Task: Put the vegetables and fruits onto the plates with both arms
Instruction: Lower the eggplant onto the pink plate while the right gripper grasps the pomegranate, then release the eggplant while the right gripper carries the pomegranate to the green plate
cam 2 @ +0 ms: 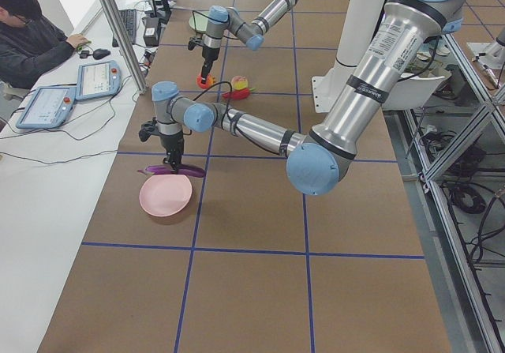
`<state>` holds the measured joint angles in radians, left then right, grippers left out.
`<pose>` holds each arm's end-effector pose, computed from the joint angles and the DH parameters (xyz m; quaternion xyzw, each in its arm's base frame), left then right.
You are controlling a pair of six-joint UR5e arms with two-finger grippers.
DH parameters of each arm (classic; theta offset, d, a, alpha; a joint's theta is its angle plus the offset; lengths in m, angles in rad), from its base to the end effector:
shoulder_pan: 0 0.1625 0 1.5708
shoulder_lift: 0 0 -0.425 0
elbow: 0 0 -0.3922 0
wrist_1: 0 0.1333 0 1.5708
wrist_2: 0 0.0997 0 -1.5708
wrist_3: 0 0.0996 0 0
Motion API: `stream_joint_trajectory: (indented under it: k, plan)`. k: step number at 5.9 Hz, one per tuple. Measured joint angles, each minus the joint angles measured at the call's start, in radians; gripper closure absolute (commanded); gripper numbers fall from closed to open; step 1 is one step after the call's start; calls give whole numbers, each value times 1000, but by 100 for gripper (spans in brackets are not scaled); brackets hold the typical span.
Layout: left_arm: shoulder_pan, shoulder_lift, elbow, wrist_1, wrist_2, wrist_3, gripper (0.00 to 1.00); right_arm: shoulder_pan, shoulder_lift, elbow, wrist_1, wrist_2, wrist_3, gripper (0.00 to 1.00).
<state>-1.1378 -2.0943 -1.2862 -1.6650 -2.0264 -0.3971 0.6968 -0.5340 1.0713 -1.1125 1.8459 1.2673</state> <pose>0.2196 -0.6884 0.4897 0.0580 0.2689 0.0547 0.9599 -0.5740 -0.6189 0.1466 0.1211 -0.4728 0.1058 0.8664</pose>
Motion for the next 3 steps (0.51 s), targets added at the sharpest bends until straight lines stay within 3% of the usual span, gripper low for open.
stream_joint_trajectory:
  k: [2, 3]
  plan:
    - [1, -54, 179, -116, 82, 8, 100, 30, 1, 27, -1, 9, 0, 100]
    - [4, -80, 232, -131, 117, 9, 67, 45, 2, 31, -2, 19, -4, 100]
